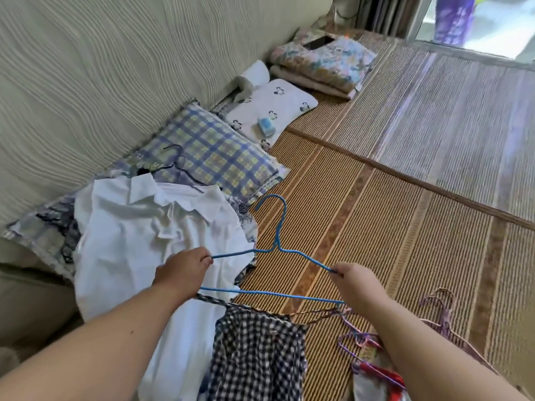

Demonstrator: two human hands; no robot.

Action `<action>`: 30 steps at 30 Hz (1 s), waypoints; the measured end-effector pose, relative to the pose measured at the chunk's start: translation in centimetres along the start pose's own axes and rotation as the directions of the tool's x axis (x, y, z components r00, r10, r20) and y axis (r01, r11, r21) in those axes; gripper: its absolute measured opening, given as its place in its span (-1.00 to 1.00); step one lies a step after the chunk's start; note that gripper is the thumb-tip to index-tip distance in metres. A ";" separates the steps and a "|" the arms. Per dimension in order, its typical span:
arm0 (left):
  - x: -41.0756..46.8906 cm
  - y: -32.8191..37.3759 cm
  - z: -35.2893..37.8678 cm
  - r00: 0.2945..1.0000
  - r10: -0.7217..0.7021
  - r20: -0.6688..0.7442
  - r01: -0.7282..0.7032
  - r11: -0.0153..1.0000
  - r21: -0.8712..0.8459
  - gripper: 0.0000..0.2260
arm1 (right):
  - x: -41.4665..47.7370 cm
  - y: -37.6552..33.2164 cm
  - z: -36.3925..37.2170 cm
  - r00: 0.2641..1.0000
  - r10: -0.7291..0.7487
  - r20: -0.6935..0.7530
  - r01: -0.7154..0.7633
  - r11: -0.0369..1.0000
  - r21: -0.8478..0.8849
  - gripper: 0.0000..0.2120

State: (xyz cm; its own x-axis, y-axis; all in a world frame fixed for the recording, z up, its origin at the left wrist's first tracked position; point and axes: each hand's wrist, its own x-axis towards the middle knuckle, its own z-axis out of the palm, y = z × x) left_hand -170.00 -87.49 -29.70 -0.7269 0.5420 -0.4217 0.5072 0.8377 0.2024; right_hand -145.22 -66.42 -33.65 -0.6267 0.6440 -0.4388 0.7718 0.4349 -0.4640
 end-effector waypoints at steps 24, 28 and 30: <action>-22.1 9.2 5.6 0.908 0.403 0.115 -0.411 0.909 0.061 -0.41 | -21.1 1.3 -0.4 0.966 -0.252 -0.049 0.239 0.953 -0.188 -0.46; -32.2 10.7 6.8 0.838 0.534 0.111 -0.544 0.834 0.090 -0.41 | -32.7 4.6 -0.2 0.960 -0.227 -0.163 0.190 0.958 -0.215 -0.48; -37.3 11.6 8.0 0.798 0.590 0.120 -0.601 0.793 0.096 -0.42 | -38.6 7.2 0.5 0.967 -0.169 -0.193 0.126 0.968 -0.217 -0.44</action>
State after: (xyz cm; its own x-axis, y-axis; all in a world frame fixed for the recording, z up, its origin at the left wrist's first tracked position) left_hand -133.27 -98.54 -18.73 -0.2253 0.9191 -0.3232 0.8838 0.3324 0.3293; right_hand -115.52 -88.49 -20.43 -0.7151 0.6705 -0.1977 0.6919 0.6385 -0.3370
